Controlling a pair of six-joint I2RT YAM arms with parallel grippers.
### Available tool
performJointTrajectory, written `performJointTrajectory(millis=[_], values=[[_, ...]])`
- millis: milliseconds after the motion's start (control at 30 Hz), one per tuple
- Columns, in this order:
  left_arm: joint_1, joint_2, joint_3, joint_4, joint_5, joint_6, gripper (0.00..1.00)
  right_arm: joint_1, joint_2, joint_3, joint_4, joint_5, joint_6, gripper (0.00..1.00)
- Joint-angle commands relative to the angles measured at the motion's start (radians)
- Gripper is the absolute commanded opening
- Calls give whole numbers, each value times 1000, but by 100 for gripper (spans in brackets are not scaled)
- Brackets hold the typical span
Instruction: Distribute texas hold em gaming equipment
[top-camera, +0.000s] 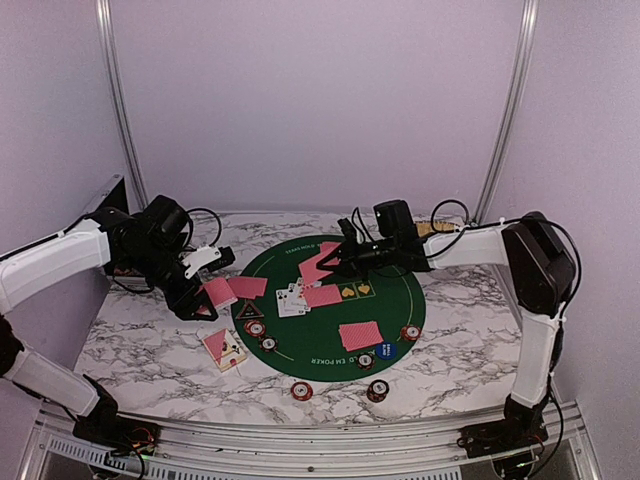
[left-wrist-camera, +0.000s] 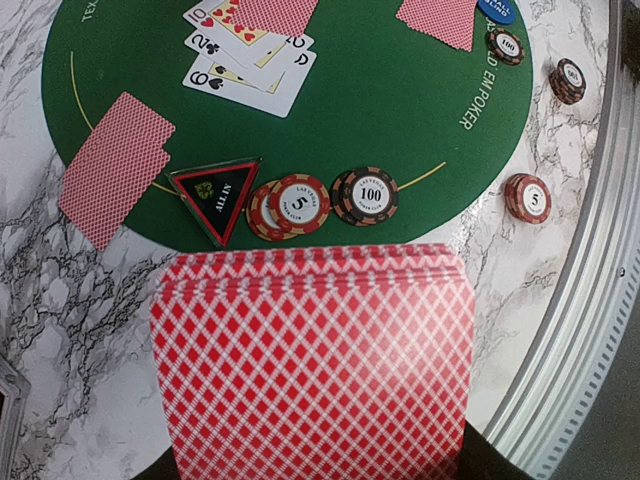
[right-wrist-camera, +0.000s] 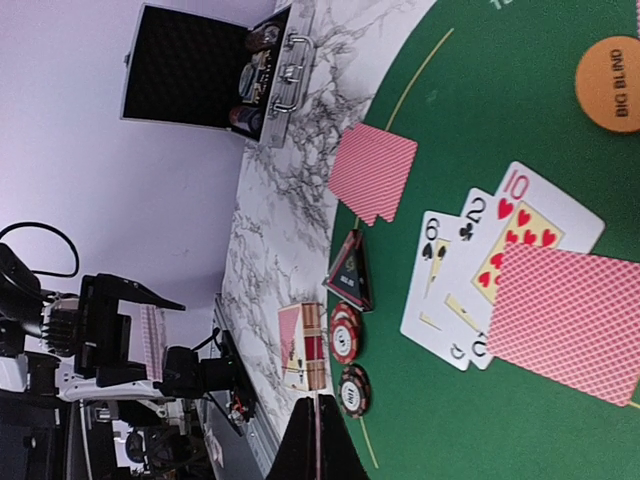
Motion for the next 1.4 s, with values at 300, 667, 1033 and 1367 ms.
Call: performJointTrajectory(millis=[300,667,1033,1367], values=[[4,-35,-58,-15,9,39,0,-31,111,135,-302,203,-258,0],[21,-27,-116,25,-53,54,0,-35,125,128,-346,269,-313,10],[95,12,-172,120,-114,36,0,-34,115,157,-441,355,-382,35],[140,48,-214,215,-180,-31,0,-35,87,199,-582,510,-452,49]])
